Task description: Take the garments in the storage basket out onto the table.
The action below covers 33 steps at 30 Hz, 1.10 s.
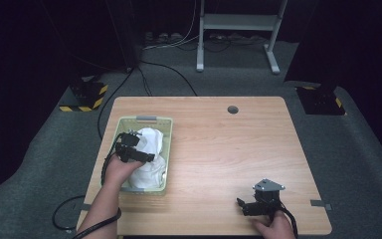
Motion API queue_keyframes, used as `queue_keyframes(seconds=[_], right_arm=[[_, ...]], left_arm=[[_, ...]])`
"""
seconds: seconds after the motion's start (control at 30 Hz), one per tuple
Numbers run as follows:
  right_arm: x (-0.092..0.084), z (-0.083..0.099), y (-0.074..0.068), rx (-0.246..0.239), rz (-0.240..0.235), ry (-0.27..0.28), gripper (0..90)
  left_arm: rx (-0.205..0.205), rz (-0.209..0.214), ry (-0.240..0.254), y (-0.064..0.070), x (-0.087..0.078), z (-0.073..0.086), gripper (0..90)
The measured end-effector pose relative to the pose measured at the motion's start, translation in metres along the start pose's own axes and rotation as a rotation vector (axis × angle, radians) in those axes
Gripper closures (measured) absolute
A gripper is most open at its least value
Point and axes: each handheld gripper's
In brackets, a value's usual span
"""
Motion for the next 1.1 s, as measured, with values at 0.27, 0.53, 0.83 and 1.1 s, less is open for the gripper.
queue_keyframes(seconds=[0.27, 0.53, 0.83, 1.1], right_arm=[[0.000, 0.000, 0.000, 0.001, 0.000, 0.000, 0.0], [0.000, 0.000, 0.000, 0.001, 0.000, 0.000, 0.0], [0.000, 0.000, 0.000, 0.001, 0.000, 0.000, 0.0], [0.000, 0.000, 0.000, 0.000, 0.000, 0.000, 0.0]], left_arm=[[0.004, 0.024, -0.089, 0.002, 0.011, -0.001, 2.8], [0.042, -0.003, -0.162, 0.008, 0.025, -0.003, 0.8], [0.141, -0.113, -0.217, 0.019, 0.032, -0.005, 6.0], [0.201, -0.172, -0.169, 0.023, 0.025, -0.003, 40.3]])
Point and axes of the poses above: each handheld gripper's, and its own axes: x roughly forward along the jaws, z roughly out of its underside, y roughly to its right, and after that the axes turned 2 degrees about -x, right-handed
